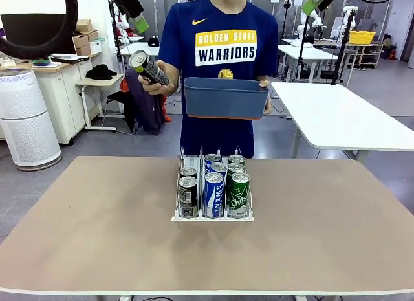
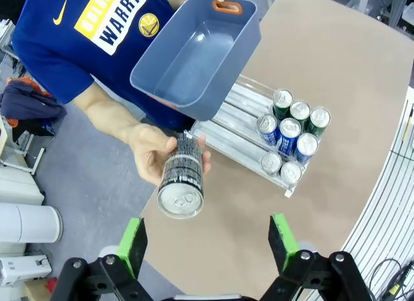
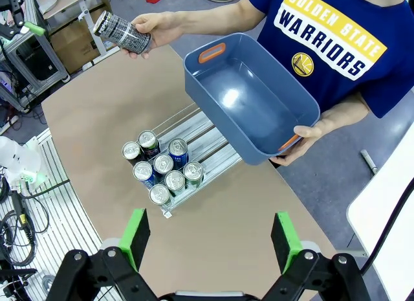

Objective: Fill the beverage cans into the dispenser.
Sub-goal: Pick up the Pepsi coke handed by the human.

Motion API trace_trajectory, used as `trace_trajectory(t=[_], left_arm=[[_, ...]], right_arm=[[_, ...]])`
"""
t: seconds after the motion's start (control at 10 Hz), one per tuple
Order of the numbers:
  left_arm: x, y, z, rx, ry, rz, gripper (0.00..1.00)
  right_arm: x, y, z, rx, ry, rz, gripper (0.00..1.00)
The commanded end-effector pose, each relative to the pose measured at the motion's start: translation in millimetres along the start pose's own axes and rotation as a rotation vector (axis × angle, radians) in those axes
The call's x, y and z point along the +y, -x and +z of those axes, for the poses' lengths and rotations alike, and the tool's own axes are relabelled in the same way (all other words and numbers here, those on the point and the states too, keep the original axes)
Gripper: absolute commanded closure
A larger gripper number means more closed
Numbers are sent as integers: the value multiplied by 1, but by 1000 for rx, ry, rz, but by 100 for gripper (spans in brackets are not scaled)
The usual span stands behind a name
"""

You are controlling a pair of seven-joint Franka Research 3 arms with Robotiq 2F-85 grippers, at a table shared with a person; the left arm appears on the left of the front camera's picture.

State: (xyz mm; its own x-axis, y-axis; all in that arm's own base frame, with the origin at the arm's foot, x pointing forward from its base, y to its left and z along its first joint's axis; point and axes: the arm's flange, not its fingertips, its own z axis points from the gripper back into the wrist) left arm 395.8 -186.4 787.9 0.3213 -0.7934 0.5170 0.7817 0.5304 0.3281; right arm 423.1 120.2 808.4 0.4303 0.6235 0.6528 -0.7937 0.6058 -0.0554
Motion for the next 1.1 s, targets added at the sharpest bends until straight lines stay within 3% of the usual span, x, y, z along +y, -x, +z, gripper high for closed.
trace_trajectory(t=[0.0, 0.4, 1.0], left_arm=[[9, 23, -13, -73, 41, 28, 0], [7, 42, -38, -177, 55, 197, 0], [-3, 81, -81, -147, -3, 332, 0]], right_arm=[[1, 1, 0, -1, -4, 1, 0], [1, 1, 0, -1, -4, 1, 0], [1, 1, 0, -1, -4, 1, 0]])
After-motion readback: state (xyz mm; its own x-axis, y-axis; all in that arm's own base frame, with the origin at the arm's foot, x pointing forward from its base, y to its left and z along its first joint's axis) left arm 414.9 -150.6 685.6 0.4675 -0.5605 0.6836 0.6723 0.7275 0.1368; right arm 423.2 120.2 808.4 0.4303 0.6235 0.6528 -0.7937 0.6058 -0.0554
